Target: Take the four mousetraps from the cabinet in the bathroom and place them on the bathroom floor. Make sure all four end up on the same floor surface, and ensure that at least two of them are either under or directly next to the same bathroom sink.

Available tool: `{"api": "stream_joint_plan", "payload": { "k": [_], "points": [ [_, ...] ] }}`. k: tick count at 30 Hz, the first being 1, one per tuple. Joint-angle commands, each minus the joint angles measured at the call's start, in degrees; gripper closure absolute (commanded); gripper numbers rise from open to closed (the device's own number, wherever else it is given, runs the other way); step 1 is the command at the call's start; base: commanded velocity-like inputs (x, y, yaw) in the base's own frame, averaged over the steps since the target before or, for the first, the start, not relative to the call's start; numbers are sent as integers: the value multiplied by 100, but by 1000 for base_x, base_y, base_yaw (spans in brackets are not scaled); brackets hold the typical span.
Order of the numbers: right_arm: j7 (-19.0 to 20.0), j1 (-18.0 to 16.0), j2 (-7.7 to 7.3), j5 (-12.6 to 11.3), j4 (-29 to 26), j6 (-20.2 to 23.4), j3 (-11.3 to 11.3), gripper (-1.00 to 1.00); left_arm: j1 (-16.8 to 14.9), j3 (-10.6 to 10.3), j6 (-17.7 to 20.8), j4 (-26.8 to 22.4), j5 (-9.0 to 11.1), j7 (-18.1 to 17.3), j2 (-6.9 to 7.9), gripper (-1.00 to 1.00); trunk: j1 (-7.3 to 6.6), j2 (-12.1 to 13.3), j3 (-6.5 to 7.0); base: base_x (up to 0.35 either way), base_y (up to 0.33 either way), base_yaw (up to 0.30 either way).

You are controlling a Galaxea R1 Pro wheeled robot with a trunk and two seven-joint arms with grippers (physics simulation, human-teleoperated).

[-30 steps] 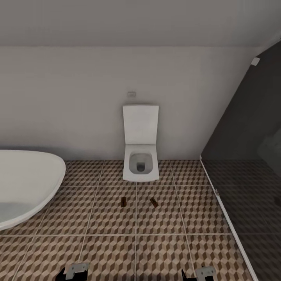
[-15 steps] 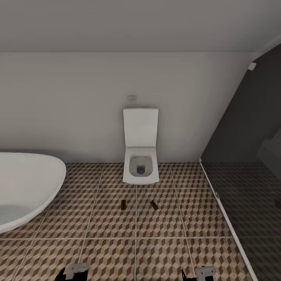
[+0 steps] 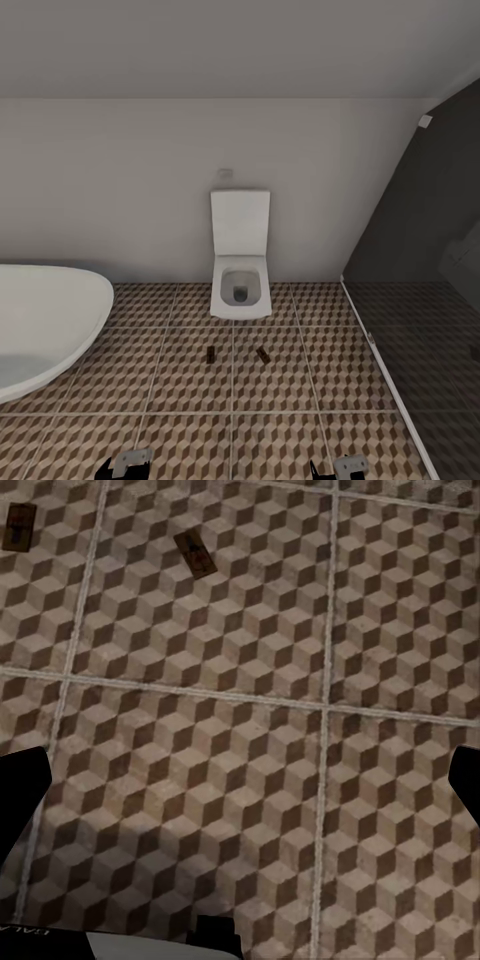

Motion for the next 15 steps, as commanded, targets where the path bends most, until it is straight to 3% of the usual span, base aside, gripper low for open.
{"api": "stream_joint_plan", "payload": {
  "k": [1, 15],
  "points": [
    [-27, -5, 1, 61, 7, -19, -33, -100, -7, -48, -26, 18, 22, 17, -4, -100, 3, -10, 0, 0, 0, 0],
    [-27, -5, 1, 61, 7, -19, -33, -100, -7, -48, -25, 18, 22, 17, -4, -100, 3, -10, 131, 0, 0, 0]
  ]
}}
